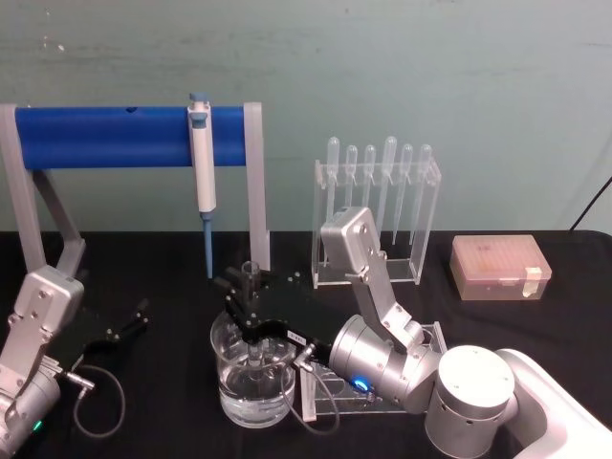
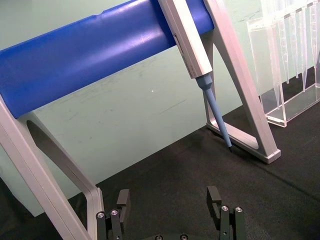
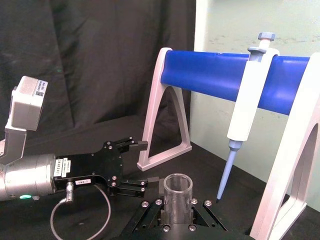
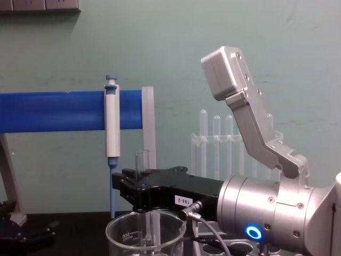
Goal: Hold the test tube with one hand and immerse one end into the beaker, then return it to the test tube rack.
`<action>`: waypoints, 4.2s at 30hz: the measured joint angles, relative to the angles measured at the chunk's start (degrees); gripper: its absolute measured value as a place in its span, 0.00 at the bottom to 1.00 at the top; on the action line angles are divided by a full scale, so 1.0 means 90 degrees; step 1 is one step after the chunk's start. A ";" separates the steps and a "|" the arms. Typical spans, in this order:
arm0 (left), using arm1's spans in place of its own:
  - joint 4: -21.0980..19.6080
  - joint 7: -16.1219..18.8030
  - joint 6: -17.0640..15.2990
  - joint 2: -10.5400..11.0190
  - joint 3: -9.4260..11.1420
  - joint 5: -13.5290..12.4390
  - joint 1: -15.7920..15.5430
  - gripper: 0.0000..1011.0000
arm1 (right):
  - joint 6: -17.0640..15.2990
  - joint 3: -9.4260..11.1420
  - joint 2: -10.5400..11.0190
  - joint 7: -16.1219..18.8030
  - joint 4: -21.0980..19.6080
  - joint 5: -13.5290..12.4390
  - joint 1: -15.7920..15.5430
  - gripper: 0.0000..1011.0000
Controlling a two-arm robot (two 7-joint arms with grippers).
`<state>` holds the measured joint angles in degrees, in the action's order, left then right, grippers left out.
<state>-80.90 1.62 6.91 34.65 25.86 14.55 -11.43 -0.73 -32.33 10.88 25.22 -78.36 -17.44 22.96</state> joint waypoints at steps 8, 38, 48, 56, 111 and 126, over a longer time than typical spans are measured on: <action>0.0000 0.0000 0.0000 0.0000 0.0000 0.0000 0.0000 0.99 | 0.0000 0.0000 0.0000 0.0000 0.0000 0.0000 0.0000 0.15; 0.0000 0.0000 0.0000 0.0000 0.0000 0.0000 0.0000 0.99 | 0.0000 0.0000 0.0000 0.0000 0.0000 0.0000 0.0000 0.15; 0.0000 0.0000 0.0000 0.0000 0.0000 0.0000 0.0000 0.99 | 0.0000 0.0000 0.0000 0.0000 0.0000 0.0000 0.0000 0.15; 0.0000 0.0000 0.0000 0.0000 0.0000 0.0000 0.0000 0.99 | 0.0001 0.0000 0.0000 0.0000 0.0000 0.0000 0.0000 0.15; 0.0000 0.0000 0.0000 0.0000 0.0000 0.0000 0.0000 0.99 | 0.0000 0.0000 0.0000 0.0000 0.0000 0.0000 0.0000 0.15; 0.0000 0.0000 0.0000 0.0000 0.0000 0.0000 0.0000 0.99 | 0.0001 0.0000 0.0000 0.0000 0.0000 0.0000 0.0000 0.15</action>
<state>-80.90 1.62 6.91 34.65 25.86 14.55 -11.43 -0.73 -32.32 10.88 25.22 -78.35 -17.44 22.96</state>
